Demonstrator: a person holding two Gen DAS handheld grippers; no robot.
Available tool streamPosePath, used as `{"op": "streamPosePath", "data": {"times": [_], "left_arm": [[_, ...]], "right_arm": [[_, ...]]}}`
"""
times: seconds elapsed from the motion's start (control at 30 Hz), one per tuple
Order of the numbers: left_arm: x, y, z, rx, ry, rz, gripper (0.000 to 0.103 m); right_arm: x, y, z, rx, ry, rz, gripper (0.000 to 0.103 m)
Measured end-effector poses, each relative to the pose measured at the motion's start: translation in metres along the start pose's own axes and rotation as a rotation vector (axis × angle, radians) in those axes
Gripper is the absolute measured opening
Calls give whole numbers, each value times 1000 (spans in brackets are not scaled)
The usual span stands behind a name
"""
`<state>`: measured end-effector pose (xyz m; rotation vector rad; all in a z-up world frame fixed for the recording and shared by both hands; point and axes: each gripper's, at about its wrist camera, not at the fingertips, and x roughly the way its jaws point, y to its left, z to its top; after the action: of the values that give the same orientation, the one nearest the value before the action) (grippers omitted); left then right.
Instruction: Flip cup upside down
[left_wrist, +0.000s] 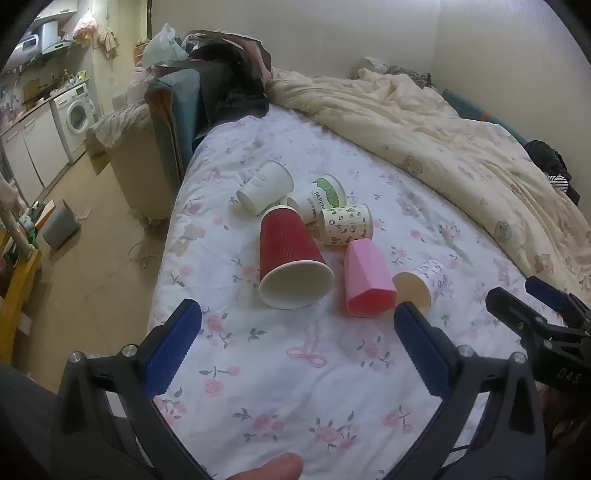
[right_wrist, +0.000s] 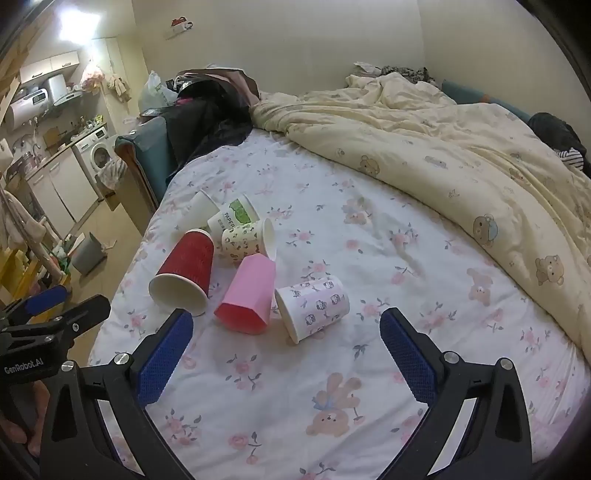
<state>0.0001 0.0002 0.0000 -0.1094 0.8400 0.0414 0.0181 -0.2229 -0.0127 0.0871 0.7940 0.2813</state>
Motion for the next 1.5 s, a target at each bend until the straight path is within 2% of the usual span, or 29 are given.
{"op": "streamPosePath", "data": {"times": [1.5], "left_arm": [[2,-3,-1,10,-7,14,103]], "right_arm": [[-3,0,2,-7,13,-16,103]]}}
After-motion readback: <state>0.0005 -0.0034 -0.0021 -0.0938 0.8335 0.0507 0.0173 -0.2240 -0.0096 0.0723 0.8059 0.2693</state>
